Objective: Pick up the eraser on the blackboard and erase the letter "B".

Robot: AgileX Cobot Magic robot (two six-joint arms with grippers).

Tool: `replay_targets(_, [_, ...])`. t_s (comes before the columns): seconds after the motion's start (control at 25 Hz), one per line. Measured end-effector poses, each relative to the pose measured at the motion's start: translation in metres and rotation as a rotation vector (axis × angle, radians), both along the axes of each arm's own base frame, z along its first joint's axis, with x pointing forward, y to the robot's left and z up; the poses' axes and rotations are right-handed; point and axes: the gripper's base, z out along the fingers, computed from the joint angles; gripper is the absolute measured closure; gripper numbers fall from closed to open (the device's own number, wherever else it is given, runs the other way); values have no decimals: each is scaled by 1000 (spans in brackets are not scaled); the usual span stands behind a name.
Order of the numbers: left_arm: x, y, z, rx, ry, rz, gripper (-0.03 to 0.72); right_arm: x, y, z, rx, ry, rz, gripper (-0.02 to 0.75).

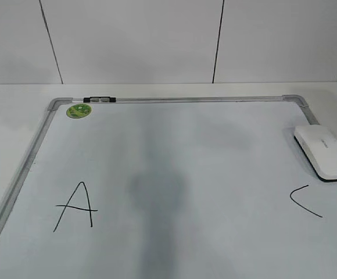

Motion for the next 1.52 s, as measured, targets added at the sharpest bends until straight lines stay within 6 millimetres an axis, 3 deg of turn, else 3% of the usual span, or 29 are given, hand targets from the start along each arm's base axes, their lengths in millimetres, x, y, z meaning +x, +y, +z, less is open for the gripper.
replay_targets(0.28, [-81, 11, 27, 3, -121, -1, 440, -52, 0, 2, -21, -95, -4, 151])
replay_targets(0.52, [-151, 19, 39, -9, -259, -1, 441, -100, -7, -16, -107, -155, -25, 151])
replay_targets(0.8, [-216, 27, 25, -20, -380, 1, 441, -155, -4, -30, -90, -378, -33, 152])
replay_targets(1.12, [-268, 28, -16, -85, -463, -11, 441, -180, -1, -61, -73, -398, -26, 152])
replay_targets(1.36, [-304, 32, -40, -101, -612, -14, 441, -176, -2, -95, -72, -309, -23, 153])
replay_targets(1.52, [-312, 33, -49, -103, -650, -14, 442, -176, -2, -99, -72, -334, -26, 153])
